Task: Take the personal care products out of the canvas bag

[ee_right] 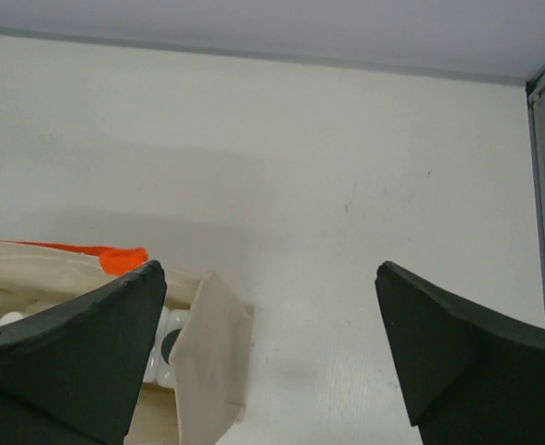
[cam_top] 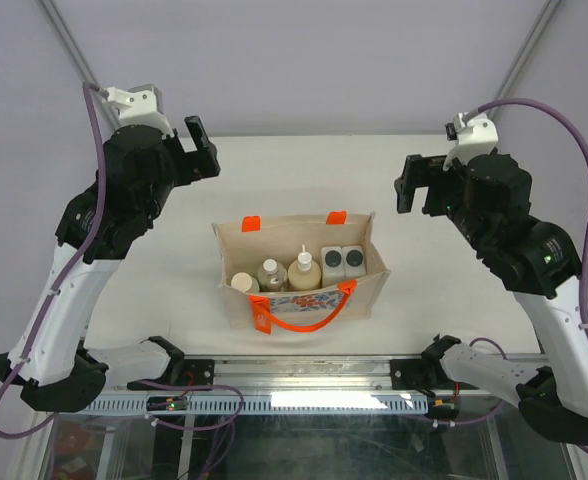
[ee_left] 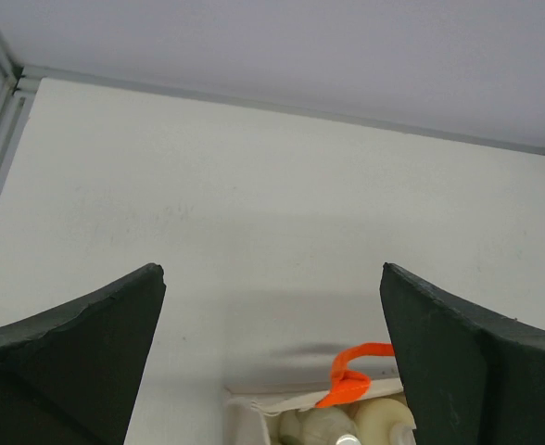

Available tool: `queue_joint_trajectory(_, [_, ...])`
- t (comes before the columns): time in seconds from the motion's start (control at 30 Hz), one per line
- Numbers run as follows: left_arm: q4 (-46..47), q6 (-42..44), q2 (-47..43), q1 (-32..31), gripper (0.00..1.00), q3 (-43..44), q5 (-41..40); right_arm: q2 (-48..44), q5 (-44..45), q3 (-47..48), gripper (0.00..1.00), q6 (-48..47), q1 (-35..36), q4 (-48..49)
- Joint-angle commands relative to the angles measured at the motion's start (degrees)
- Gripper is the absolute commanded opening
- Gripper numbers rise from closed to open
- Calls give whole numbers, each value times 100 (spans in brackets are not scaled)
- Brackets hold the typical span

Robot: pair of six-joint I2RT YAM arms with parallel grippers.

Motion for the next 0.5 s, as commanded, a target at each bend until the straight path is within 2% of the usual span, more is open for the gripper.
queue_joint_trajectory(0.0, [95, -322, -289, 712, 99, -468, 472, -323, -577, -445, 99, 267, -327, -84])
queue_joint_trajectory(0.27, [131, -760, -673, 2003, 99, -1413, 1213, -676, -1353, -1298, 99, 644, -910, -377])
queue_joint_trajectory(0.47, [386, -1001, -1088, 2639, 99, -1949, 1926, -815, -1611, -1524, 99, 1137, -1196, -462])
